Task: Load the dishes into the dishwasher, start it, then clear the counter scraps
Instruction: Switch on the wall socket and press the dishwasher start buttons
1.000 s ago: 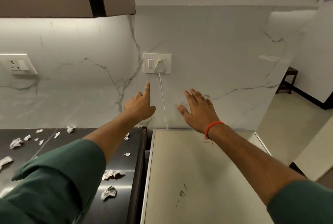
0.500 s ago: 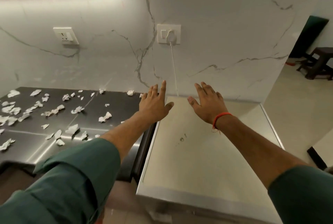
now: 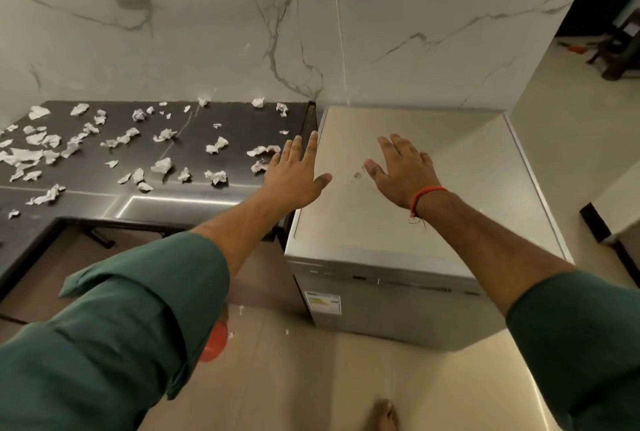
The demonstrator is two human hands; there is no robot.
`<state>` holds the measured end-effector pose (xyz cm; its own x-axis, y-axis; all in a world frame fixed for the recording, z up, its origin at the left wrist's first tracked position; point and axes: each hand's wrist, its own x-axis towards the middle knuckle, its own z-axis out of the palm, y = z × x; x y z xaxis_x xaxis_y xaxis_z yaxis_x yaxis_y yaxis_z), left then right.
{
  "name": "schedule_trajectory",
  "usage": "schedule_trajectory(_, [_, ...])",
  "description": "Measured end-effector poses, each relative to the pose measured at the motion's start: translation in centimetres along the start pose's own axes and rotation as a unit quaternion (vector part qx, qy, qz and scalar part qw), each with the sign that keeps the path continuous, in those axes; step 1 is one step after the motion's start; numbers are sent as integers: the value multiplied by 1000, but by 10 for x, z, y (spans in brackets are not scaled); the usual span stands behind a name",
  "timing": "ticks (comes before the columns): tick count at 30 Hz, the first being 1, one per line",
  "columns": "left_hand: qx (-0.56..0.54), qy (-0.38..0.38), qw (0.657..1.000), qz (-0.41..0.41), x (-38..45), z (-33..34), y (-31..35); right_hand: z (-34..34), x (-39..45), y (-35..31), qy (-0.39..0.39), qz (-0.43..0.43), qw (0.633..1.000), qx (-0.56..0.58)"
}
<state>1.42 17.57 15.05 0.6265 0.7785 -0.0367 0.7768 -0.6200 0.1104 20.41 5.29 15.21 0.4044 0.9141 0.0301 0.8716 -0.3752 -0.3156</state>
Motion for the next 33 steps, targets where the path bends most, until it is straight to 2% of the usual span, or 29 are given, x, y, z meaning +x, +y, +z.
schedule_trajectory(10, [-4,-54,998,25,-82,72,-10,66,-102,-15,-65,45,996,-28])
schedule_trajectory(19, [2,-78,997,19,-147,119,-22,107,-164,18,-96,48,993,-51])
schedule_trajectory(26, [1,-79,996,-38,-202,157,-19,141,-210,48,-75,20,995,-68])
schedule_trajectory(33, [-3,-70,996,-50,-226,187,-16,164,-229,62,-35,-32,994,-94])
